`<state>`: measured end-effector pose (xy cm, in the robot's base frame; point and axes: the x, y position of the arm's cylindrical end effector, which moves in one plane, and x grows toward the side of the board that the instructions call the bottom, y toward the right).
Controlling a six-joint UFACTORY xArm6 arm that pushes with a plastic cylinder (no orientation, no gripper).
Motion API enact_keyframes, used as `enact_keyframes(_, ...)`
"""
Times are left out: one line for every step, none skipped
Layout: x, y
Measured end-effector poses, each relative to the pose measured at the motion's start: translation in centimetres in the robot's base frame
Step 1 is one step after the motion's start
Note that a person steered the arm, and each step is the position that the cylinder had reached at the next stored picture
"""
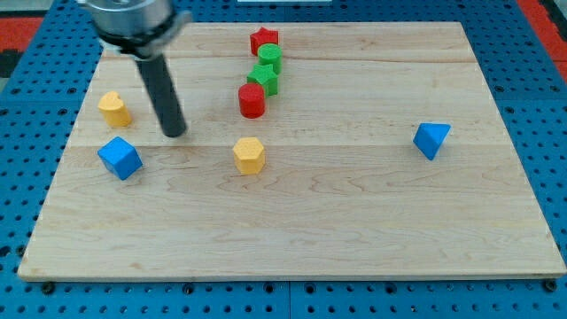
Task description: Drag the yellow hexagon into the yellow heart
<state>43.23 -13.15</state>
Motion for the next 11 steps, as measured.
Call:
enact_keyframes(4.7,0.3)
enact_keyframes(5.9,6.0)
enact_keyframes(6.1,13.1)
enact_keyframes(4.5,15.8)
enact_keyframes(4.0,18.8)
enact_keyframes(2.8,12.9)
enact_keyframes(3.1,7.0)
enact_keyframes(3.7,6.5)
enact_keyframes(2.0,1.1)
enact_keyframes(-1.0,-3.0)
enact_keyframes(-2.9,-4.9)
